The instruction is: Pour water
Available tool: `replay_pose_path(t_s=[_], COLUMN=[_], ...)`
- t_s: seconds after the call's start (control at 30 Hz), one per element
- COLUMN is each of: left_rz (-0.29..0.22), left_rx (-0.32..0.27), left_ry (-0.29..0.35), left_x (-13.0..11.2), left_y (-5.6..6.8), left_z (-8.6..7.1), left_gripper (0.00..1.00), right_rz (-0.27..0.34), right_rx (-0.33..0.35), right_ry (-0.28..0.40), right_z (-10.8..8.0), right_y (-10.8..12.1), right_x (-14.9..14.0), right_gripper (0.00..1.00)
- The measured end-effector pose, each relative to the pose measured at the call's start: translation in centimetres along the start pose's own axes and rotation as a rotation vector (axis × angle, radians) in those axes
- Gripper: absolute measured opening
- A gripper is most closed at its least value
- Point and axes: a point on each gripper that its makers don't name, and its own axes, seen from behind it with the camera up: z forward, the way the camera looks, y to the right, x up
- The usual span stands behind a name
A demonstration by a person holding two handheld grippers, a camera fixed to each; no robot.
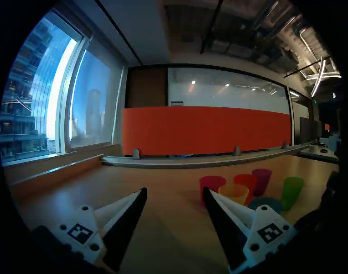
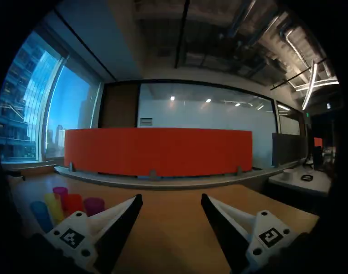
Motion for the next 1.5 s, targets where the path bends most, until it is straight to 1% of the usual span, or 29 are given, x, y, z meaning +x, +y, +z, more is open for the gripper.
replay_pose_path(t_s=[0.17, 0.37, 0.57, 0.9, 1.17, 1.5], left_rz=[0.0, 0.0, 0.0, 0.0, 0.0, 0.0], left_rx=[0.0, 0.0, 0.0, 0.0, 0.0, 0.0], left_ry=[0.0, 0.0, 0.0, 0.0, 0.0, 0.0], left_x=[0.0, 0.0, 0.0, 0.0, 0.0, 0.0], left_y=[0.0, 0.0, 0.0, 0.0, 0.0, 0.0], left_z=[0.0, 0.0, 0.0, 0.0, 0.0, 0.0], left_gripper=[0.9, 0.9, 0.9, 0.9, 0.9, 0.9], right_rz=[0.013, 0.024, 0.015, 0.025, 0.007, 0.008], right_rx=[-0.001, 0.017, 0.03, 0.02, 0.019, 0.019], right_ry=[-0.002, -0.005, -0.008, -0.033, -0.045, -0.063], right_z=[0.0, -0.2, -0.3, -0.4, -0.4, -0.4], right_y=[0.2, 0.3, 0.4, 0.8, 0.6, 0.6], right_x=[-1.1, -1.8, -2.5, -3.9, -4.5, -4.9], right_gripper=[1.0, 1.0, 1.0, 1.0, 1.0, 1.0])
